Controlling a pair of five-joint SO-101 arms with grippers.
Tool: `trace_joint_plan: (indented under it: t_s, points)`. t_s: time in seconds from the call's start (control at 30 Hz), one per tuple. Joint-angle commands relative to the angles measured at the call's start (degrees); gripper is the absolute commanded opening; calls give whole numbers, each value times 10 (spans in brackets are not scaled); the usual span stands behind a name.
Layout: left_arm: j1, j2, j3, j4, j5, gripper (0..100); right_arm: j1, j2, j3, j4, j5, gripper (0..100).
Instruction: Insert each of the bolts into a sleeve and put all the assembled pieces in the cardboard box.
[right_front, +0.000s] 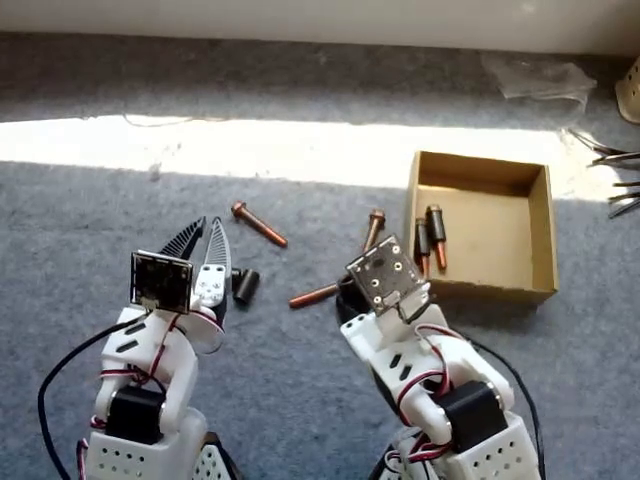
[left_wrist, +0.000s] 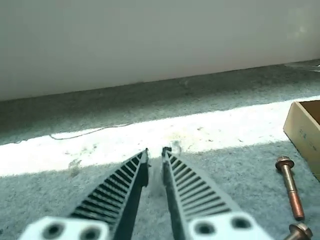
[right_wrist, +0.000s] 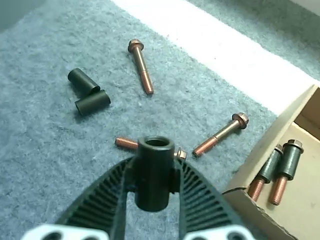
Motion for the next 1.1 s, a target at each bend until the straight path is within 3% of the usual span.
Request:
trace_joint_plan:
  t_s: [0.0,0.37,0.57,0.83,1.07]
  points:
    - [30,-1,-32,-16,2,63,22,-42,35,-40,-18,5]
    - [33,0,-59,-21,3,63,96,-193,130,-65,-47,5]
    - [33,24,-70,-21,4,62,109,-201,145,-65,-69,5]
    - [33,349,-252,-22,62,62,109,-201,154,-67,-67,5]
    - [29,594,-377,-21,211,63,110,-201,189,-94,-67,5]
